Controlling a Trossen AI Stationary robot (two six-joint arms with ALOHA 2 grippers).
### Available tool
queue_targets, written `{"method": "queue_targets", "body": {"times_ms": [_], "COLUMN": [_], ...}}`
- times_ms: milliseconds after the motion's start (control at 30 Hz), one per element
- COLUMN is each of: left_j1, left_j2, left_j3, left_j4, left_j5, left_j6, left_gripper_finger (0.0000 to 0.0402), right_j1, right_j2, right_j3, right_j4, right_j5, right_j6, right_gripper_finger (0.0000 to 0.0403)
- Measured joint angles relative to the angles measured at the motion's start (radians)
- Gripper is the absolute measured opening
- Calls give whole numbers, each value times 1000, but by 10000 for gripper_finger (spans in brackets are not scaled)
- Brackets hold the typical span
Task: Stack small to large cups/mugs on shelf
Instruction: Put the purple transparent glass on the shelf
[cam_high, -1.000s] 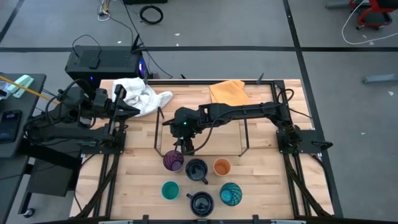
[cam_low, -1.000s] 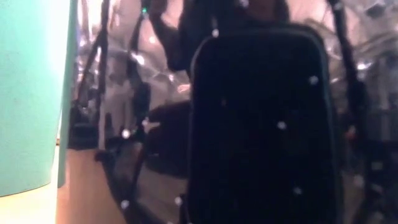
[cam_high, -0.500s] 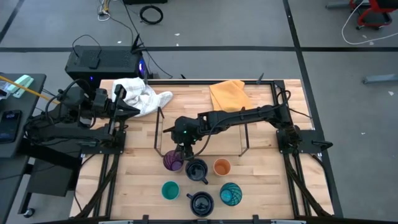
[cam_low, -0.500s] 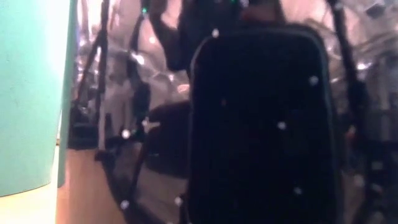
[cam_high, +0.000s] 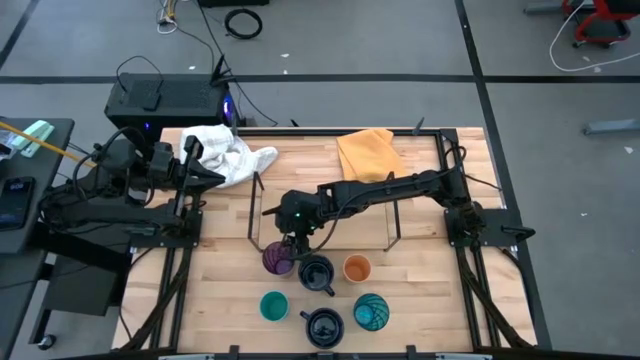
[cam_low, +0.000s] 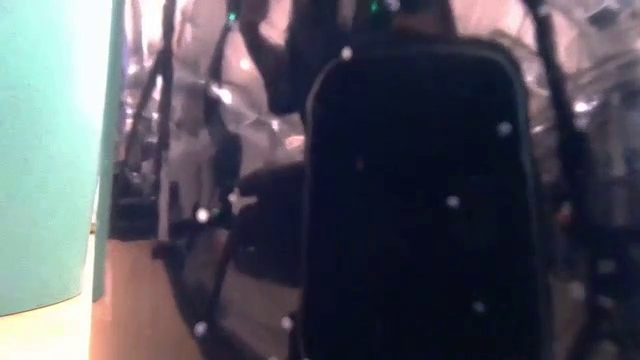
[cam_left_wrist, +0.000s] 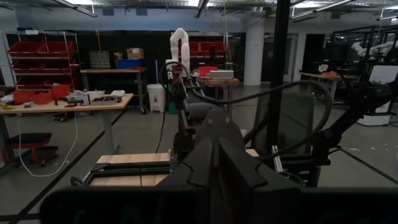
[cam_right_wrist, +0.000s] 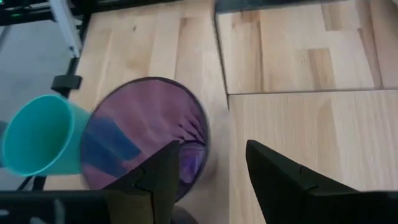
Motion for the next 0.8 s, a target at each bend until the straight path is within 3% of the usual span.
{"method": "queue_targets", "body": {"times_ms": [800], "left_j1": [0], "left_j2": [0], "left_j3": [0], "left_j4": [-7], "left_j5": [0], "left_j6": [0], "left_gripper_finger": [36], "right_j1": [9], "right_j2": [55], "right_j3": [1], "right_j4": [30], "right_j5": [-32], "right_j6": [55], "right_gripper_finger": [180]}}
